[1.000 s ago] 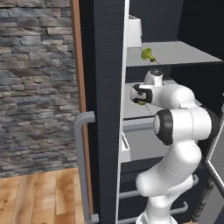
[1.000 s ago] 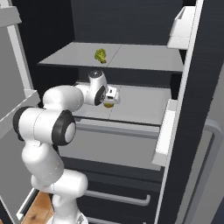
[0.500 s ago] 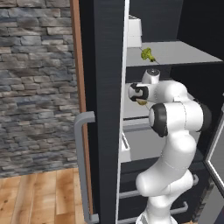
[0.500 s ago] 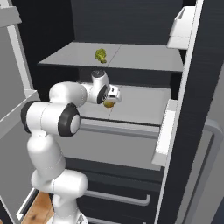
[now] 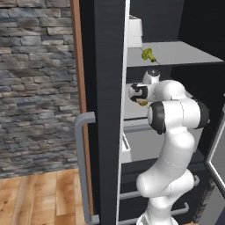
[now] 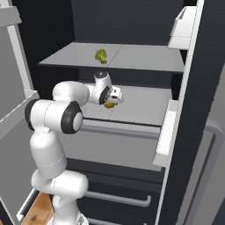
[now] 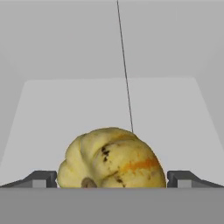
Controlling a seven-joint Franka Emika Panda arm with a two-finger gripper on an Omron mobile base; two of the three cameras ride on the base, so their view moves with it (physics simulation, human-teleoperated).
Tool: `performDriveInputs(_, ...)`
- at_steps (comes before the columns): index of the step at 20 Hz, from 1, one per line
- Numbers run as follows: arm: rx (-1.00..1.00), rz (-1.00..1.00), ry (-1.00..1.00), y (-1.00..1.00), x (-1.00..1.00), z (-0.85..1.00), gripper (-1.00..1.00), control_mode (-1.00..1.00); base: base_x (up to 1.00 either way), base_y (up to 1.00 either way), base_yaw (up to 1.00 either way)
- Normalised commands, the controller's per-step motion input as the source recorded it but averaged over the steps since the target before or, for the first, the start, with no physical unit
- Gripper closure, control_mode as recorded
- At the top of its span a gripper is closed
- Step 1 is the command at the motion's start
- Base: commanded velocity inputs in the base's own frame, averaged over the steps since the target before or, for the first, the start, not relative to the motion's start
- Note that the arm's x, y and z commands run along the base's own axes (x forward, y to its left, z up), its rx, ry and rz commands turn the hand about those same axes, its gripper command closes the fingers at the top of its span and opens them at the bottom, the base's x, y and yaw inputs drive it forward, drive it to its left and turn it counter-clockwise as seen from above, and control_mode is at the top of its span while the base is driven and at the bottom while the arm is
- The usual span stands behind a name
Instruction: Place the cold items (broccoli and squash) from the fridge in one tupperware on the dining counter. Place the warm items (hot dog and kebab skewer) in the stove area in another tupperware.
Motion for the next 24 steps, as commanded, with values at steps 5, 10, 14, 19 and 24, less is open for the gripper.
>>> performDriveInputs(5, 0.00, 0.00, 0.00, 0.00, 0.00, -0.19, -1.00, -1.00, 0.00, 0.00, 0.00)
performDriveInputs(10, 0.00, 0.00, 0.00, 0.00, 0.00, -0.26, 1.00, -1.00, 0.00, 0.00, 0.00)
performDriveInputs(14, 0.00, 0.00, -0.01, 0.00, -0.36, -0.22, 1.00, -1.00, 0.00, 0.00, 0.00)
performDriveInputs(19, 0.00, 0.00, -0.19, -0.08, -0.84, -0.02, 1.00, -1.00, 0.00, 0.00, 0.00)
performDriveInputs(24, 0.00, 0.00, -0.10, -0.10, -0.92, 0.68, 1.00, -1.00, 0.00, 0.00, 0.00)
